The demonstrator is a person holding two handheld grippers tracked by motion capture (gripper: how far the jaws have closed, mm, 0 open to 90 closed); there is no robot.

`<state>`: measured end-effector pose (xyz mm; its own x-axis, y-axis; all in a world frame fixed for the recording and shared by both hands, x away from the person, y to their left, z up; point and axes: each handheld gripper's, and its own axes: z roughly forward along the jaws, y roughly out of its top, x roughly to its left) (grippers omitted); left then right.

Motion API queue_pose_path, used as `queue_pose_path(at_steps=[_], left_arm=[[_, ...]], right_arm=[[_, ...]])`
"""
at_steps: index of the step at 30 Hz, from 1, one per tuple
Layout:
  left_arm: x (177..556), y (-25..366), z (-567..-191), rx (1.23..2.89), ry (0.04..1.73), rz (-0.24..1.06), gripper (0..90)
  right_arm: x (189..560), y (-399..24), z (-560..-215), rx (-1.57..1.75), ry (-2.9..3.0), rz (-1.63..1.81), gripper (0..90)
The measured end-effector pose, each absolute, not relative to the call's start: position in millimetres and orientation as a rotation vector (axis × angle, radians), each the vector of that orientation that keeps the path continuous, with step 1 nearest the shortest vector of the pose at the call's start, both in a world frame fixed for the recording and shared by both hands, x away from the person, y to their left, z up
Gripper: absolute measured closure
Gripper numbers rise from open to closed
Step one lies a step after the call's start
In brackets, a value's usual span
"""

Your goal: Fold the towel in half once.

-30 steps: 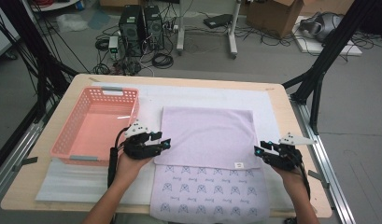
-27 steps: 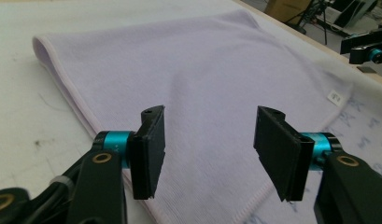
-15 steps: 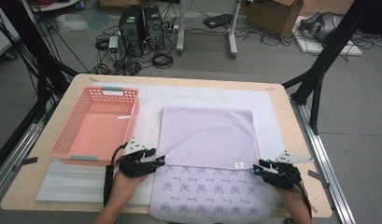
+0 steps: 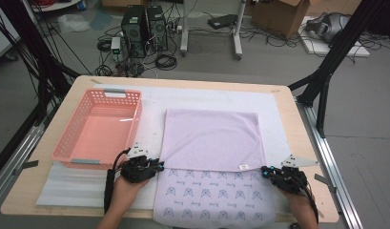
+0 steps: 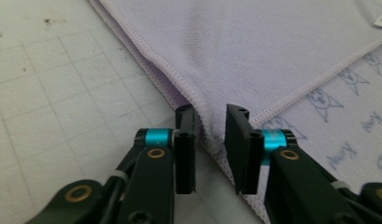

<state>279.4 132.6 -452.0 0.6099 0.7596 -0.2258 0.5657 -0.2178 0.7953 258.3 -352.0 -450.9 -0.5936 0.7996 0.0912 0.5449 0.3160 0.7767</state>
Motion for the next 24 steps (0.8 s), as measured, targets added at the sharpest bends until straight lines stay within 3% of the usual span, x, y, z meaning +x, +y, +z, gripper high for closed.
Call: queue_pose_path(at_steps=[4,24], left_arm=[[278,136,-450,1.877,1.047,0.236,86.2],[251,151,-444,1.783,0.987,0.133,87.3]], right_arm=[[257,-353,-451,1.206,2.271,1.167,86.6],[232,-367,-440,1.158,2.262,1.236,87.6]])
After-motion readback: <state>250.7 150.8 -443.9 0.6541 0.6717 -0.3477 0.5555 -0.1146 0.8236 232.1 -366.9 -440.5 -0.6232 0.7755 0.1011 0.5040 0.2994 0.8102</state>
